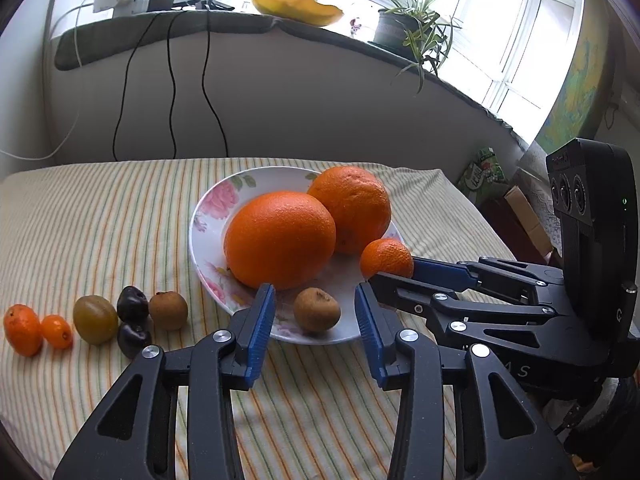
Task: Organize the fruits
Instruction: 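Carry the tangerine with the right gripper toward the plate rim, then lower the tangerine onto the plate and open the right gripper, then grasp the olive-green fruit with the right gripper while the left gripper grasps a tangerine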
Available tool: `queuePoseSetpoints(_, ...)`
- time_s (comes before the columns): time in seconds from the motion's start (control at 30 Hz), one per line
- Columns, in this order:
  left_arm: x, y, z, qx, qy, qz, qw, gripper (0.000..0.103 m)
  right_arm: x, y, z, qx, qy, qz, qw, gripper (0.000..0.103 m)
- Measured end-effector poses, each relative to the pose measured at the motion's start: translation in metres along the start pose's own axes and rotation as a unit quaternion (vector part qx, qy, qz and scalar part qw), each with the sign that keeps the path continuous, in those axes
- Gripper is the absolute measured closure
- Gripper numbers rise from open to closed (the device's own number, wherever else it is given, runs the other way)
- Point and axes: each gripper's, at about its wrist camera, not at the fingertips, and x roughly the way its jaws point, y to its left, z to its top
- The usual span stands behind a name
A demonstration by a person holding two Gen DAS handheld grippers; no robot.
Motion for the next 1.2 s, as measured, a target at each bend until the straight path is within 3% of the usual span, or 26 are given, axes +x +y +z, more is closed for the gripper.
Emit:
queuePoseSetpoints(0.27, -0.004, 0.002, -0.001, -0.002, -0.004, 0.006, 1.0000, 0.062, -0.008, -0.001, 0.002, -0.007, -0.016, -0.011, 1.000, 0.045)
queuePoseSetpoints(0.63, -0.016, 0.011, -0.007, -0.009, -0.011, 0.019, 0.9997, 0.062, -0.016, 0.009, 0.002, -0.013, -0.020, -0.002, 1.000, 0.044)
queuePoseSetpoints(1.2, -0.069, 0.096, -0.030, -0.064, -0.038, 0.118, 0.9903, 0.062, 0.003, 0.085, 0.014, -0.092, -0.005, 0.077, 0.993, 0.044)
